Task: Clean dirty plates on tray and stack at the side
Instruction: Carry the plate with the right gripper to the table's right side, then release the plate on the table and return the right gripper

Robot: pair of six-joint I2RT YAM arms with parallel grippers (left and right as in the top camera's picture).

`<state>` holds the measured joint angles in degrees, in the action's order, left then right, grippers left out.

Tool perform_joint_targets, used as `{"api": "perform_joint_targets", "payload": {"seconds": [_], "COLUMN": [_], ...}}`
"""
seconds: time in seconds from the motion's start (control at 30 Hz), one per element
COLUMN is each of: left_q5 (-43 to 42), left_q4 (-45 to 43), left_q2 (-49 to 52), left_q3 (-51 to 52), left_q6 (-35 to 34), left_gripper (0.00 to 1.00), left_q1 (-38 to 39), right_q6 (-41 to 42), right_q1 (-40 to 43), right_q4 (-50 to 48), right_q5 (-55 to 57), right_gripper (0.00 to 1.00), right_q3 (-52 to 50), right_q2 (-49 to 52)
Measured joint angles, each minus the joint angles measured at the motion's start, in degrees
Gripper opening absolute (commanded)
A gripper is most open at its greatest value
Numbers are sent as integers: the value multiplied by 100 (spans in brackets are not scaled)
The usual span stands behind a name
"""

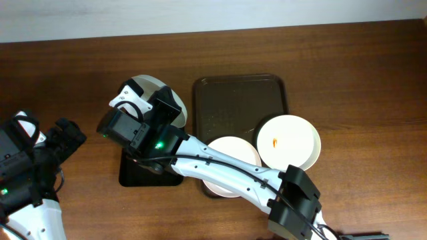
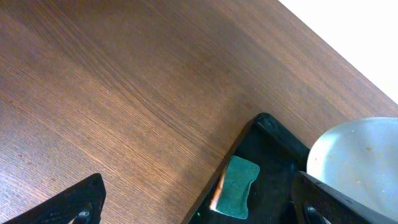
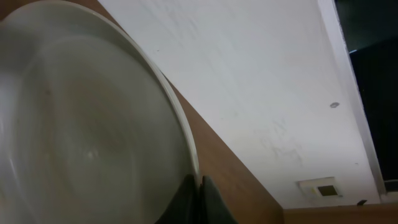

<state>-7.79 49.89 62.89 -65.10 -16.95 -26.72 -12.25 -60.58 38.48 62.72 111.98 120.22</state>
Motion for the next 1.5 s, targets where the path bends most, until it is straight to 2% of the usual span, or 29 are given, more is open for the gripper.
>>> {"api": "perform_joint_targets", "payload": {"seconds": [0.1,0.2,0.27,0.4,0.43,0.53,0.6,0.7,0.77,0.87,0.97,1.0,1.03,1.17,1.23,1.33,1.4,1.5], "left_q5": [0,-4,-31,-44,-46,-105,-131,-149,-157,-170,-170,-168,-170,-170,-181,-205,-229,149], "left_q4": [2,4,2,2,2,2,-17,-142,-195,-214,-212,-219,-229,-260,-258,-256,-227,2], "left_q2": [0,0,0,0,0,4,15,66,184,378,551,562,562,564,564,575,671,1187], "left_q3": [0,0,0,0,0,0,0,0,0,0,0,0,0,0,0,0,0,-20], "left_q6": [0,0,0,0,0,4,9,103,157,164,179,179,179,203,326,562,734,839], "left_gripper": [94,94,94,93,92,91,90,91,92,92,92,92,92,92,92,84,80,76], "left_q1": [0,0,0,-4,-4,-4,55,369,654,813,835,835,835,835,848,1091,1482,2371], "right_q6": [74,859,1725,2308,2439,2710,2817,2933,3075,3359,3628,3654,3685,3703,3460,3101,2879,2645], "right_q1": [50,479,1425,2656,3773,5364,6190,7066,7825,8677,9455,9621,9753,9877,9829,9549,9042,7794], "right_q4": [243,1012,1425,1794,1869,2347,2564,2889,2964,2739,2100,1919,1799,1591,1620,1672,1749,2022], "right_q5": [-339,-1296,-2745,-5239,-5893,-7191,-7670,-7866,-7528,-6920,-6649,-6618,-6599,-6575,-6852,-7563,-7912,-8216], "right_gripper": [4,4,4,4,4,4,4,4,4,4,4,5,11,51,54,54,54,54], "right_q3": [2,22,26,31,35,44,44,42,-35,-619,-1484,-1709,-1888,-2159,-2144,-2068,-2039,-1956], "right_q2": [0,0,-52,-299,-446,-511,-511,-511,-511,-511,-468,-466,-466,-466,-468,-627,-1010,-1784]}}
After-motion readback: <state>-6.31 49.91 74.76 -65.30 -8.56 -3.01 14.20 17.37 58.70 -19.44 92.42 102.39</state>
